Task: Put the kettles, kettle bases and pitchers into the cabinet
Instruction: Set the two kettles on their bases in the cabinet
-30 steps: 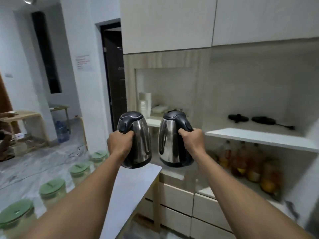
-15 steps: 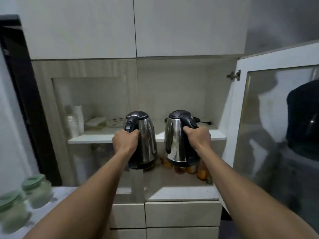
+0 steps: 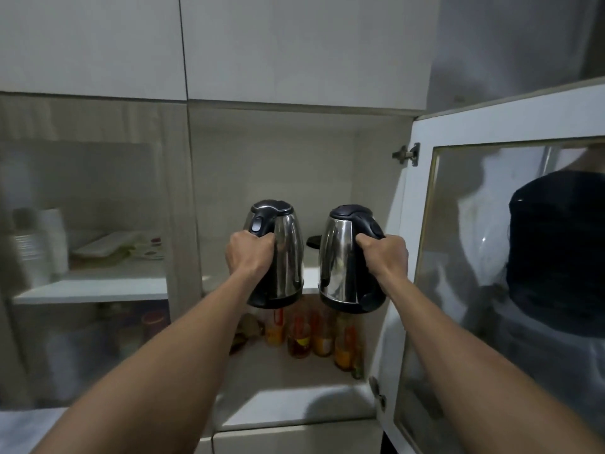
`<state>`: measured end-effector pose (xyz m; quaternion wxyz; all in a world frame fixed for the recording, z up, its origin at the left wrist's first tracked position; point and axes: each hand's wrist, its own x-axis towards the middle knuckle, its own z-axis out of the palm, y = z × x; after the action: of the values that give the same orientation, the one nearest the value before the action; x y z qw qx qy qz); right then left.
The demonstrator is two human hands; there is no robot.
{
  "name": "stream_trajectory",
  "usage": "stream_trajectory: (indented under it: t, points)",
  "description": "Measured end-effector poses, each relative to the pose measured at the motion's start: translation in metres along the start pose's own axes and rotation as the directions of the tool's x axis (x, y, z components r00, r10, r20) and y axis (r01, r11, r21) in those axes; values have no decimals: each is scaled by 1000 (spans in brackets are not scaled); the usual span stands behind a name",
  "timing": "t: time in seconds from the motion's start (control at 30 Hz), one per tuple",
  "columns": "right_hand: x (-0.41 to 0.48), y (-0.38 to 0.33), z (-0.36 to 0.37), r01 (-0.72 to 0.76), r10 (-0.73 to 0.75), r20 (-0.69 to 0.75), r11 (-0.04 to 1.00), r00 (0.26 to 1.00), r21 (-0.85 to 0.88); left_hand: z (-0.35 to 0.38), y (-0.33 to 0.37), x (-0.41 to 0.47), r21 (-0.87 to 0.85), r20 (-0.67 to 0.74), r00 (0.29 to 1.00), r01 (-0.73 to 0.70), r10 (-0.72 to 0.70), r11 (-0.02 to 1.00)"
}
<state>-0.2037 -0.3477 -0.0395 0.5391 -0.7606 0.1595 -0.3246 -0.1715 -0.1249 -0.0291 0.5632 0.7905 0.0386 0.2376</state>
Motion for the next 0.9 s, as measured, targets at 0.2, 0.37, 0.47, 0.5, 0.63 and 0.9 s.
stream_trajectory:
  t: [0.2,0.37,0.47,0.5,0.63,0.9]
  points:
    - [71,11,19,-6,6,5,1000,1000,11,52,8,48,-15,-21,1000,-8,7,1000]
    - [118,14,52,0,0,3,999,1000,46,79,2,100,-22,-39,999,2,-3,1000]
    - [147,17,80,-9,9,-8,997,1000,76,95,-5,134,-41,-48,999,9,-11,999]
    - [156,19,88,-8,10,-18,996,1000,93,100,-7,145,-44,-49,999,12,-14,999]
    - [195,19,118,-10,15,-48,995,999,97,121,-17,193,-61,-41,998,35,-38,998]
    - [282,35,173,-23,33,-94,995,995,102,181,-32,280,-60,-15,999,51,-52,997]
